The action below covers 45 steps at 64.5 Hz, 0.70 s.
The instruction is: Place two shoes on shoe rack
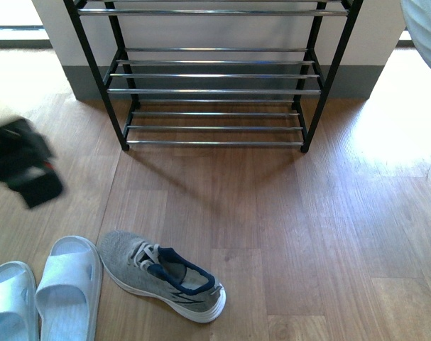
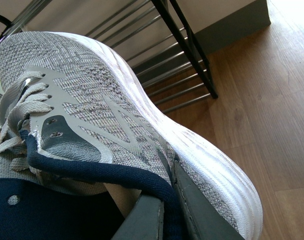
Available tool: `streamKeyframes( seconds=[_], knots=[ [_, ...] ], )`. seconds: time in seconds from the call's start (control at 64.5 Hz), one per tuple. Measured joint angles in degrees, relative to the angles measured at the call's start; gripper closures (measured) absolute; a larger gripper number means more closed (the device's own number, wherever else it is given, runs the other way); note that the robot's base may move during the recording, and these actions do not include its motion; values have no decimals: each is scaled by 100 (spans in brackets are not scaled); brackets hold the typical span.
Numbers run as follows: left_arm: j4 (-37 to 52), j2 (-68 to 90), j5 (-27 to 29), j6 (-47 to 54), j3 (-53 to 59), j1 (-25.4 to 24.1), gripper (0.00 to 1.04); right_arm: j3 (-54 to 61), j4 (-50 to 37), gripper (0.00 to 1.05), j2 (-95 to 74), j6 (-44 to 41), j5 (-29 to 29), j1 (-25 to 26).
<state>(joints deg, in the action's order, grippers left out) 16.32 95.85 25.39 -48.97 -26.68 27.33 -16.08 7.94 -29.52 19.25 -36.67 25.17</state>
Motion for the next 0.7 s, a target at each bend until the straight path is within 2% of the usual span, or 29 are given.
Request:
streamKeyframes(
  seconds=[0.186, 0.481, 0.574, 0.698],
  knots=[
    [90, 2645, -557, -761, -1016, 48, 9, 0, 0, 103, 0, 0, 0, 0],
    [-127, 4419, -1196, -1108, -2409, 138, 9, 0, 0, 103, 0, 0, 2, 0],
    [-361, 4883, -1467, -1047, -2909, 24, 9, 0, 0, 103, 0, 0, 2, 0],
    [-680, 5324, -1478, -1115, -3593, 15, 9, 0, 0, 103, 0, 0, 2, 0]
  ],
)
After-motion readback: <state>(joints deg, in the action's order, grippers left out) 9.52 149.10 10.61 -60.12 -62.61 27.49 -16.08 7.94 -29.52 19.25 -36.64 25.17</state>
